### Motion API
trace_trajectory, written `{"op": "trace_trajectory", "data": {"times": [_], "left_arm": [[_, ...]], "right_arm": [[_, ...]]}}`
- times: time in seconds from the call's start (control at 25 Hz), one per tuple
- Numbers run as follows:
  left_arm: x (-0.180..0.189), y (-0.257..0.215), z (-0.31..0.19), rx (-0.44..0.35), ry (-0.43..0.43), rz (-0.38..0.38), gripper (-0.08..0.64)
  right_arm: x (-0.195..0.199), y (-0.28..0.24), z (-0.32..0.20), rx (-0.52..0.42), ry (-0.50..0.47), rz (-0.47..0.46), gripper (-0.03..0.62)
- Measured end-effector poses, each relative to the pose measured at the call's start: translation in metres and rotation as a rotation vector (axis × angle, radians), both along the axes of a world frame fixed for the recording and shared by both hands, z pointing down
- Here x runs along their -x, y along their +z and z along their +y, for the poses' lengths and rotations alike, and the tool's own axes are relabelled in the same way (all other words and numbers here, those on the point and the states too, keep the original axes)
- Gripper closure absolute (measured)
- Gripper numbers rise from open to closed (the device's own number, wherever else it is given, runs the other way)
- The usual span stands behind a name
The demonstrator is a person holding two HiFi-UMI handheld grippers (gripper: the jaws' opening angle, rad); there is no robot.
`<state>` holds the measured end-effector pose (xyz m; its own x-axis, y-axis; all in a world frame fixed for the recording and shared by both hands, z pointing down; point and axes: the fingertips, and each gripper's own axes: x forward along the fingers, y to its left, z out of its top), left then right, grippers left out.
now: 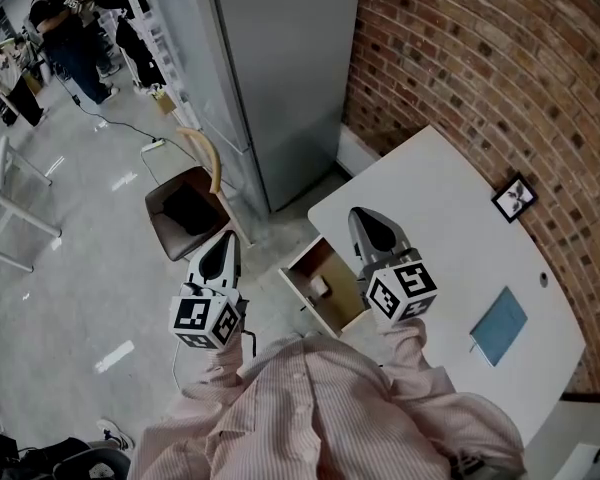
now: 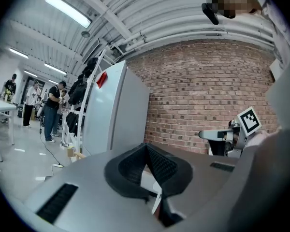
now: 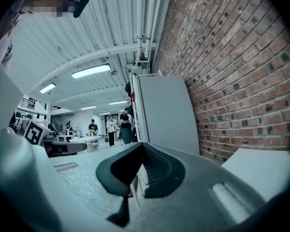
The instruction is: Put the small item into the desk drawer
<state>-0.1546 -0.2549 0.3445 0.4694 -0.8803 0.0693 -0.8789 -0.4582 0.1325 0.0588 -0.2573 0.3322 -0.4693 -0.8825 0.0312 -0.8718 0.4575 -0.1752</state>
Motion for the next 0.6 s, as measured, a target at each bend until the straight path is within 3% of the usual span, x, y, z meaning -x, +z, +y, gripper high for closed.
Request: {"op": "trace_trajectory", "data": {"times": [0.6], "left_arm": [[0.009,0.003,0.003,0.018,-0.027,-0.003,0.560]], "right_arm": [[-0.008,0.014,0.000,0.036,0.024,0.023,0.586]]}}
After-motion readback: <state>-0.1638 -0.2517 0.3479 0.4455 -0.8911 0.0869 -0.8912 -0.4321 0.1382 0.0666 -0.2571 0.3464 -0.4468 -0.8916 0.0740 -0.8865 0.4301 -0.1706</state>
